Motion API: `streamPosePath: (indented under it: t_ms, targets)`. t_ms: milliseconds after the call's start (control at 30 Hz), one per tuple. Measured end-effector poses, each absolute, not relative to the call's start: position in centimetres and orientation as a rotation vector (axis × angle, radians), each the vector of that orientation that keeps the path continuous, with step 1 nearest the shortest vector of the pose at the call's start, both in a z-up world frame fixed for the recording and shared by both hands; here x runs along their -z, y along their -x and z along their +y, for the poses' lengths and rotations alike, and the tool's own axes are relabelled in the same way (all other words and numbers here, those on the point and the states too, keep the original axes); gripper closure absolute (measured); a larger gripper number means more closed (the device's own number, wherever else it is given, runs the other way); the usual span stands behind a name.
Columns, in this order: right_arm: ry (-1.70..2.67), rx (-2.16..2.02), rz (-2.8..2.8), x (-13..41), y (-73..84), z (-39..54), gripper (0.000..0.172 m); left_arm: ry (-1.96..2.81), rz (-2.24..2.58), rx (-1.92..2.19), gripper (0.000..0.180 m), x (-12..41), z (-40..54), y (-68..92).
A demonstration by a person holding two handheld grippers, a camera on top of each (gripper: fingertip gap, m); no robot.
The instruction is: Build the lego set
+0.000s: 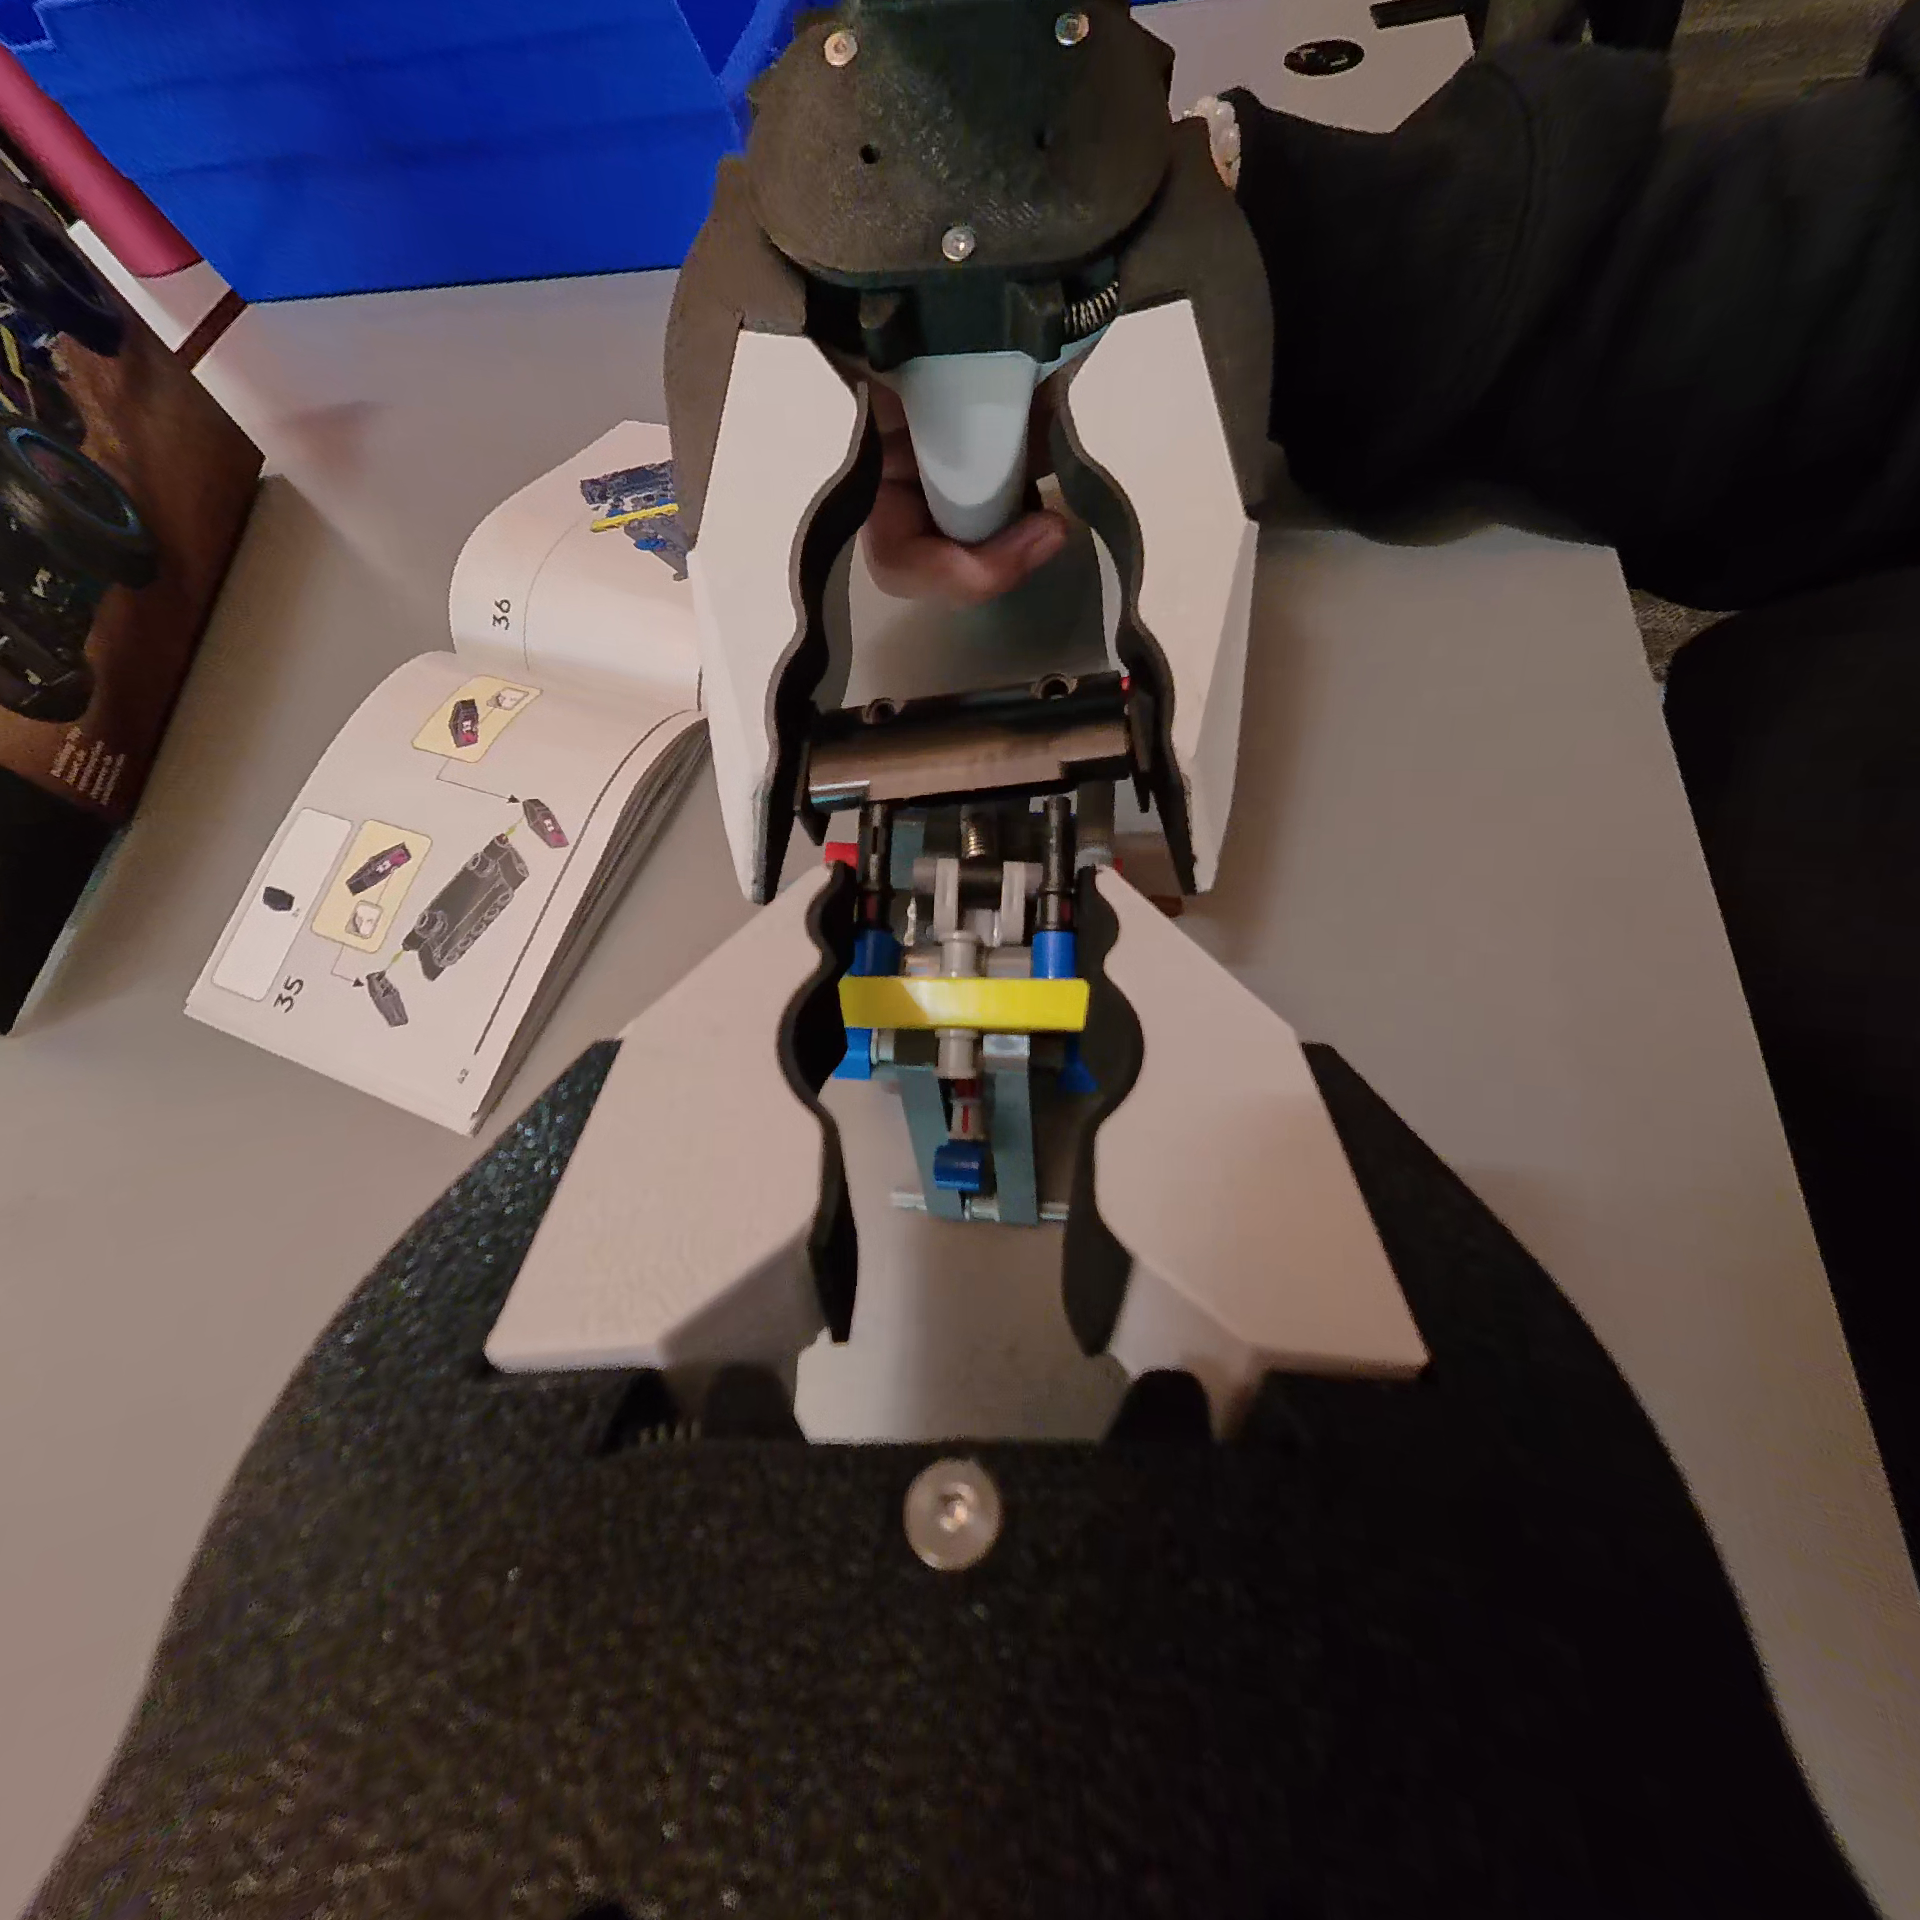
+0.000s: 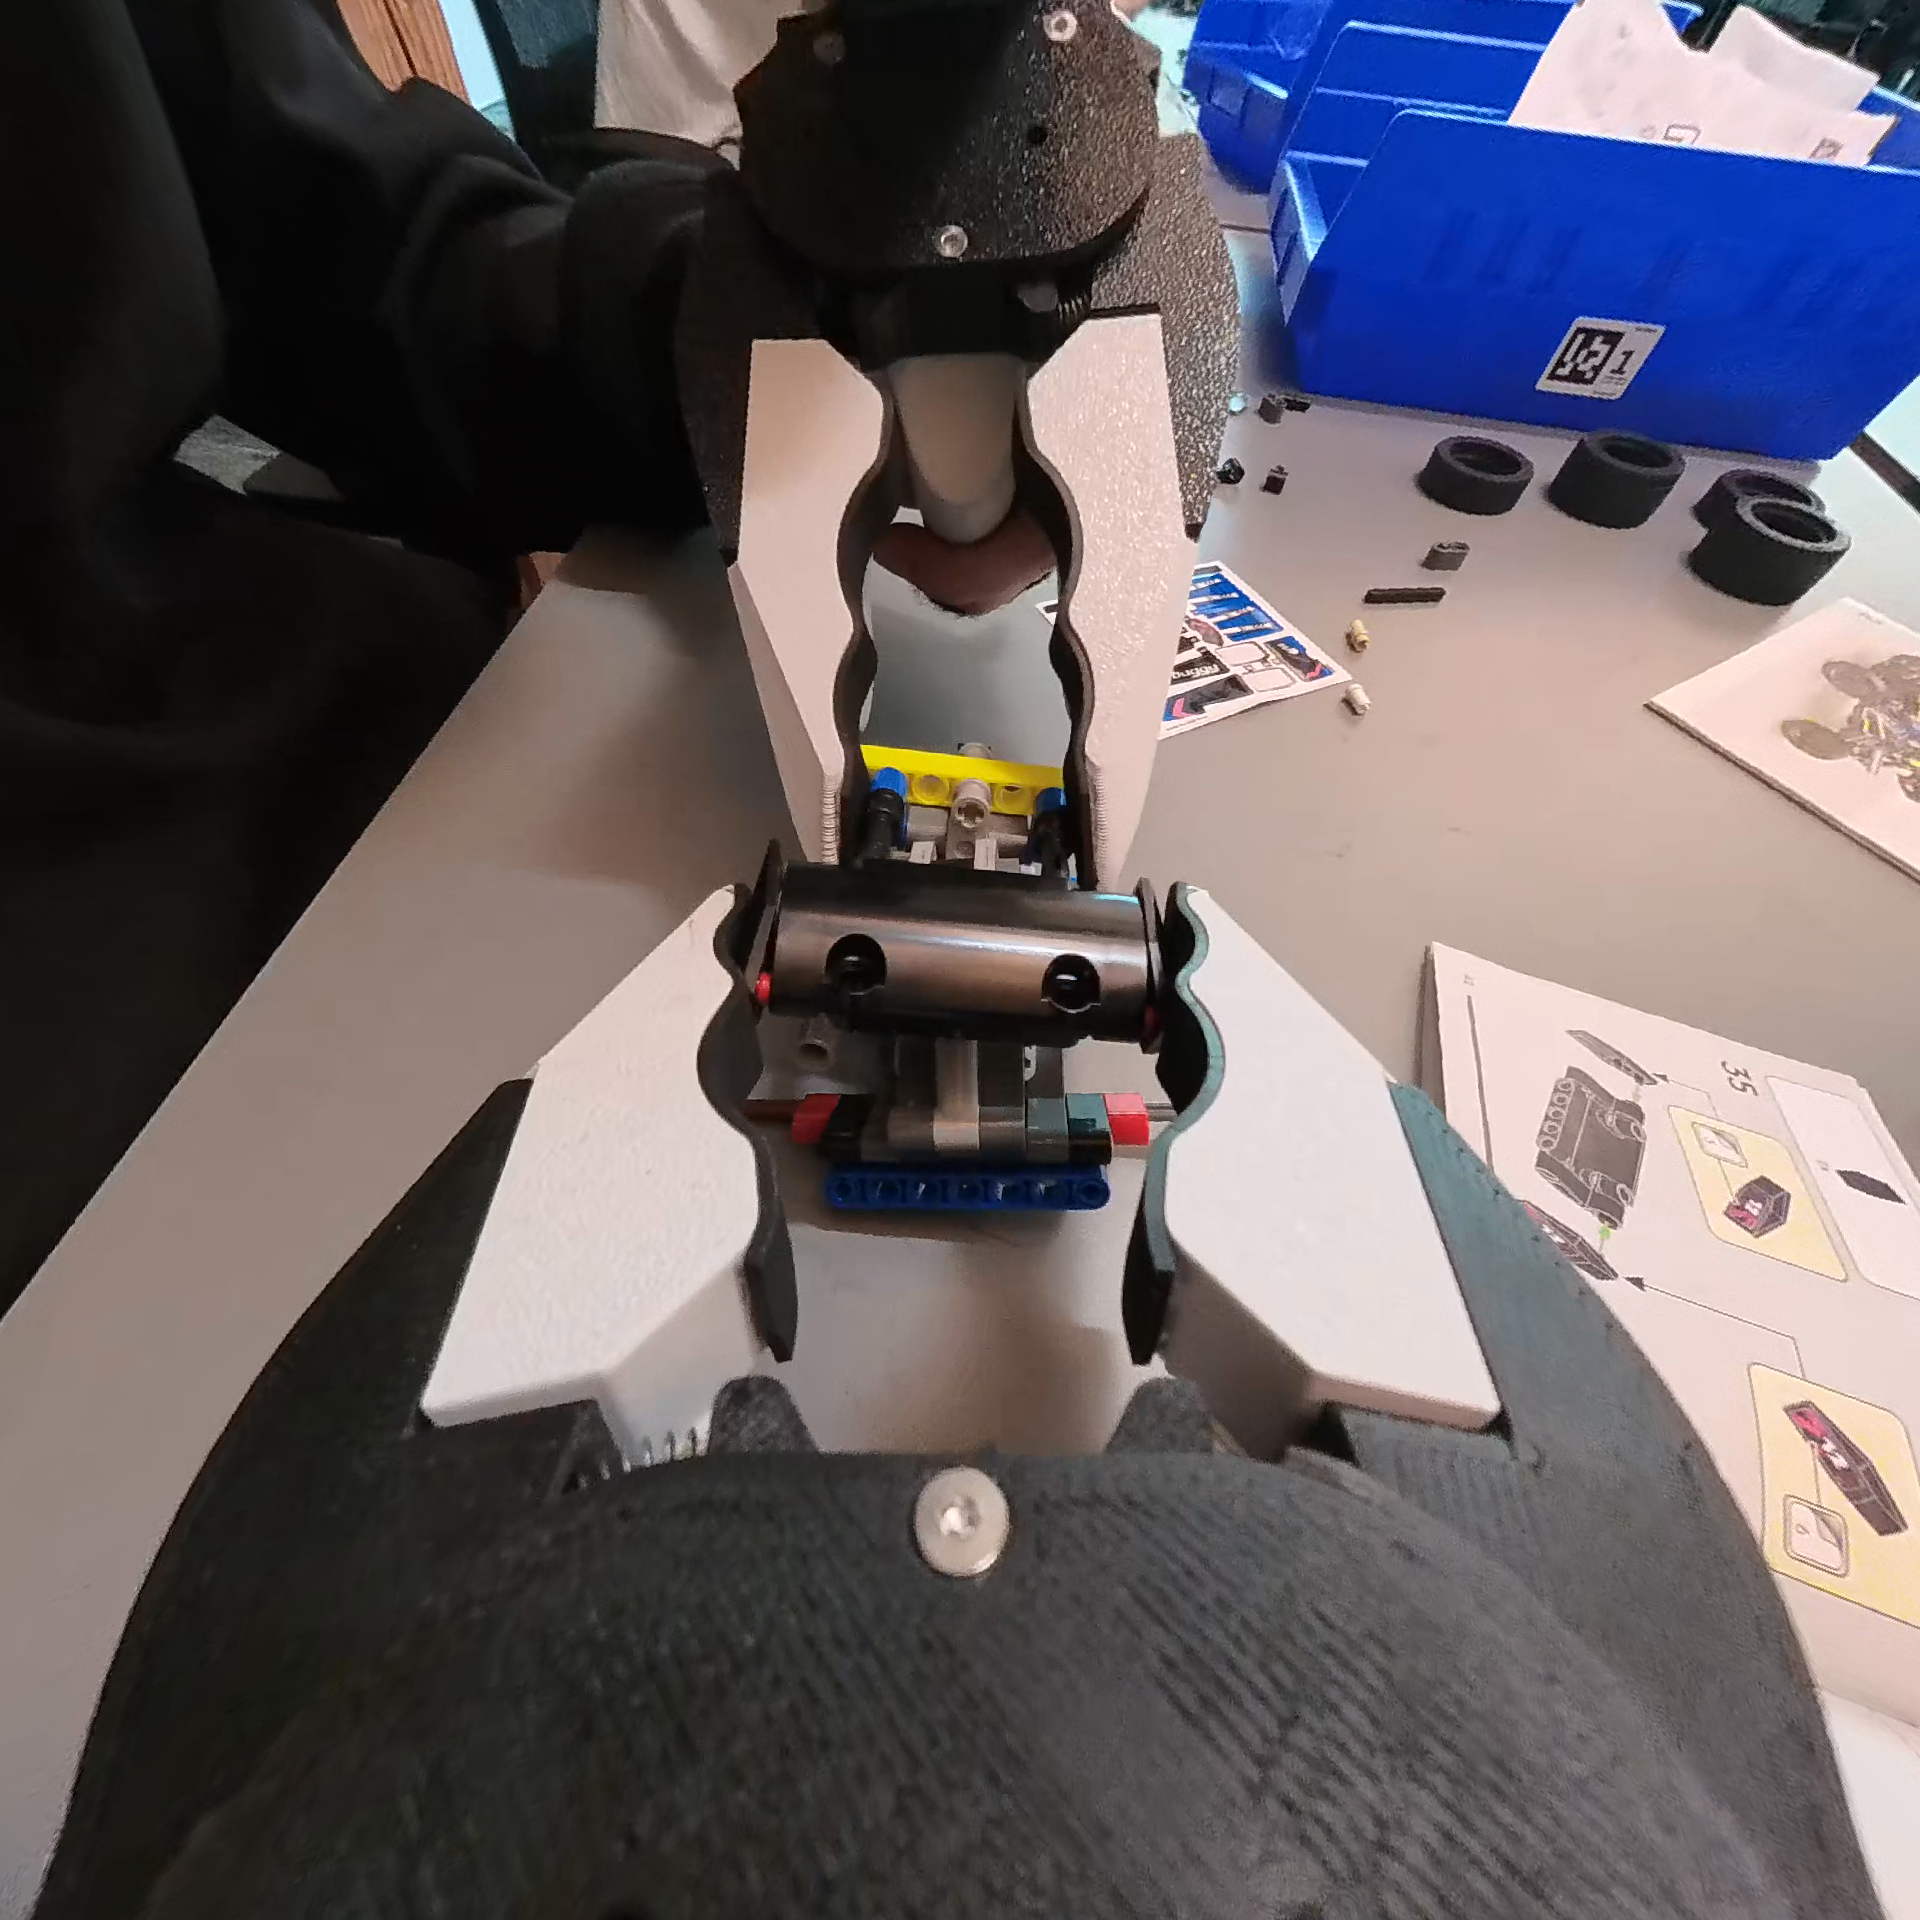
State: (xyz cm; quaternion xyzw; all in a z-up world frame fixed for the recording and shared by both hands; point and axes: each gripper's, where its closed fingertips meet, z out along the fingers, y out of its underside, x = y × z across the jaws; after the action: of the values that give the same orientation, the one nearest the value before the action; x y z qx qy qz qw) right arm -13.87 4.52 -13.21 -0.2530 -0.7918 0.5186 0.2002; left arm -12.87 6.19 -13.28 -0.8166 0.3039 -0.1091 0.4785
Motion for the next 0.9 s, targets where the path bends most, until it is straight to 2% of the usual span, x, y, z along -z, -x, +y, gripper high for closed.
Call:
streamPosePath:
  t_ms: [500, 733, 900]
  targets:
    - [0.622, -1.217, -2.288, 13.9, 13.9, 4.8, 0.096, 2.015, 0.759, 0.219, 0.142, 13.4, 6.2, 12.9]
    - [0.743, -1.277, -2.351, 14.0, 13.9, 4.6, 0.096, 2.008, 0.773, 0.215, 0.142, 13.5, 6.2, 13.1]
    - [0.625, -1.154, -2.368, 14.2, 14.1, 4.8, 0.096, 2.009, 0.767, 0.221, 0.142, 13.6, 6.2, 13.2]
